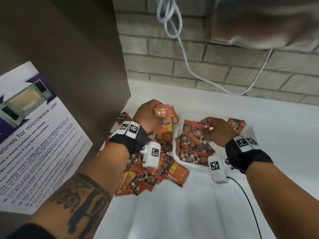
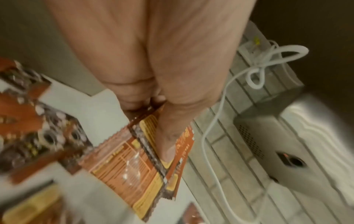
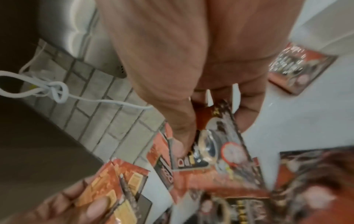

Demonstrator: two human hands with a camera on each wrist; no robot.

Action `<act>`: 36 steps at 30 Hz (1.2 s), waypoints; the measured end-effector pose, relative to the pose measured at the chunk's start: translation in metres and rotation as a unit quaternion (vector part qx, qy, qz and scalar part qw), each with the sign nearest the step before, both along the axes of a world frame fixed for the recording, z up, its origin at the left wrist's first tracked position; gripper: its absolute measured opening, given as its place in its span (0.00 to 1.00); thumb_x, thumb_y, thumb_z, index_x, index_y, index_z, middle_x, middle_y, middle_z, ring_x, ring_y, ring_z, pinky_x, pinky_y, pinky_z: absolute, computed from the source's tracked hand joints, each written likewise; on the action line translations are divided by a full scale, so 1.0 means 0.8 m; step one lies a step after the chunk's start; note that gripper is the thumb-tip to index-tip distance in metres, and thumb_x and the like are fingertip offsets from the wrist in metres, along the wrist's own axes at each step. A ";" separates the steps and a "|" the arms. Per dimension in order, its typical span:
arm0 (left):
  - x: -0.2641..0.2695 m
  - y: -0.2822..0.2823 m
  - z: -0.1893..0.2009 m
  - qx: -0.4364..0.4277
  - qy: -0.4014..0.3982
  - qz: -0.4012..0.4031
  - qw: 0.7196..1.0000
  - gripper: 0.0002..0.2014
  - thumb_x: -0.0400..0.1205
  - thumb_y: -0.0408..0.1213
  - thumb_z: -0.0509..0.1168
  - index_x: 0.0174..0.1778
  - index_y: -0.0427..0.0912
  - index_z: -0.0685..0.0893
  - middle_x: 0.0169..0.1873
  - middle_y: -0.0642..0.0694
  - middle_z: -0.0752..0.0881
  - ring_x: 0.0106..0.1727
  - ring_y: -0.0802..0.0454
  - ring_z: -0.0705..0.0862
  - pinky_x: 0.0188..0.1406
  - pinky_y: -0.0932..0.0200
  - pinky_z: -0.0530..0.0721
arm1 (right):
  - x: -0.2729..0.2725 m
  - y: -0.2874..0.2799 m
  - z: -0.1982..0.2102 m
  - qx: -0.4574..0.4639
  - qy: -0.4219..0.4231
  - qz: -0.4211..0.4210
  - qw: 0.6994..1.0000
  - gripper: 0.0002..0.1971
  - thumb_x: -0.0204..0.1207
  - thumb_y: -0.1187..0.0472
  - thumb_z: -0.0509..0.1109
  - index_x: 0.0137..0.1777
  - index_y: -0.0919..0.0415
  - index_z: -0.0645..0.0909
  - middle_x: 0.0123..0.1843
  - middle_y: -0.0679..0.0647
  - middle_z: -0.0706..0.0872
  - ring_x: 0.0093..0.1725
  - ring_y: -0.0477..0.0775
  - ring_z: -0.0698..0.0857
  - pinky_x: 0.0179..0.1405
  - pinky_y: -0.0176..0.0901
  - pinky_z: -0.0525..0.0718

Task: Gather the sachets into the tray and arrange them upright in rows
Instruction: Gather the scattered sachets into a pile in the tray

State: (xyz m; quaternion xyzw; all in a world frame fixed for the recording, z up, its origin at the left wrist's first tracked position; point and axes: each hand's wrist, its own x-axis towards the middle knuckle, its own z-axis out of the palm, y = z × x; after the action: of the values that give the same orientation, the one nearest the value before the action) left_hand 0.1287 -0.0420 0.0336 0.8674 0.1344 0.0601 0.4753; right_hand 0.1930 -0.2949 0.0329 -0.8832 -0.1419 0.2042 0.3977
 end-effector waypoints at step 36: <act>-0.053 0.106 -0.111 0.245 0.318 0.070 0.913 0.59 0.64 0.70 0.76 0.86 0.48 0.57 0.85 0.41 0.58 0.84 0.33 0.58 0.82 0.32 0.60 | 0.006 0.208 -0.003 -0.166 -0.062 0.160 0.971 0.12 0.79 0.58 0.71 0.61 0.53 0.85 0.67 0.50 0.84 0.66 0.54 0.82 0.56 0.35 0.73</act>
State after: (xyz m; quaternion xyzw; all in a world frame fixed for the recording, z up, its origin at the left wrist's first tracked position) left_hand 0.0861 0.0425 -0.0549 0.9182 0.3201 -0.1542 0.1749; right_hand 0.1975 -0.1285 0.0303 -0.9136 -0.2698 0.2306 0.1986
